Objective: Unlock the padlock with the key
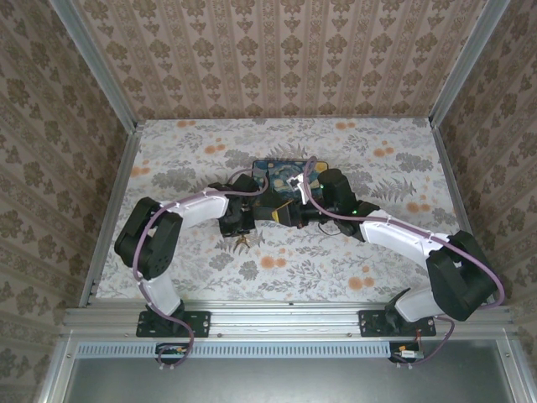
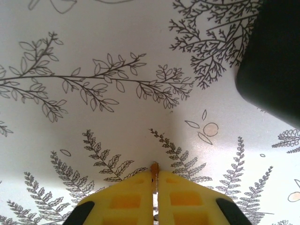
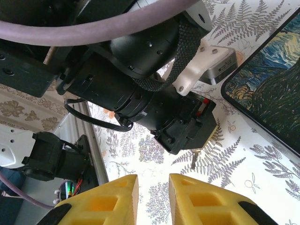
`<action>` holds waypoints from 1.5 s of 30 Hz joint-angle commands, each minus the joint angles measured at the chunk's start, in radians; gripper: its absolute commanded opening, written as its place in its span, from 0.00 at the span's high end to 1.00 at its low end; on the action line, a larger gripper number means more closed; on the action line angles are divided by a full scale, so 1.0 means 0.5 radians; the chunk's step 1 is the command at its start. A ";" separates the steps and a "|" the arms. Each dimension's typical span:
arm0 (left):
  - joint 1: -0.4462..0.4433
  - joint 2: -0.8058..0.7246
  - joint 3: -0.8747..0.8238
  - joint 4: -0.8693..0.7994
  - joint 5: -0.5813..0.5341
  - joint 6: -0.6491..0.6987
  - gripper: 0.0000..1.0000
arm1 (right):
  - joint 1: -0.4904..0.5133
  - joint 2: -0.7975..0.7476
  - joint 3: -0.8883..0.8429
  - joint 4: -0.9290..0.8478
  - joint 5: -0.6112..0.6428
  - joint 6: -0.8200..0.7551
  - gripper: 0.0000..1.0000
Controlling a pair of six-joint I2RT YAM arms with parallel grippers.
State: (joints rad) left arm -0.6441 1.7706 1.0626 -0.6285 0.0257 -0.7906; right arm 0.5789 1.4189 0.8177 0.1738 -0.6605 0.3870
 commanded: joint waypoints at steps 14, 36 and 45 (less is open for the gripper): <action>-0.019 -0.275 0.019 -0.146 0.116 -0.103 1.00 | 0.096 -0.095 -0.025 -0.111 0.075 -0.058 0.75; 0.037 -0.901 0.113 0.335 0.398 -0.221 1.00 | 0.169 0.080 -0.072 0.372 0.306 1.121 0.71; 0.036 -0.999 0.091 0.666 0.438 -0.297 1.00 | 0.125 -0.115 -0.165 0.780 0.770 2.054 0.71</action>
State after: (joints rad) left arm -0.6270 1.3064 1.1019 -0.3904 0.2295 -0.9134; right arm 0.6537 1.4208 0.7502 0.4423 -0.3882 1.1934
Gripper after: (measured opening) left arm 0.063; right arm 0.294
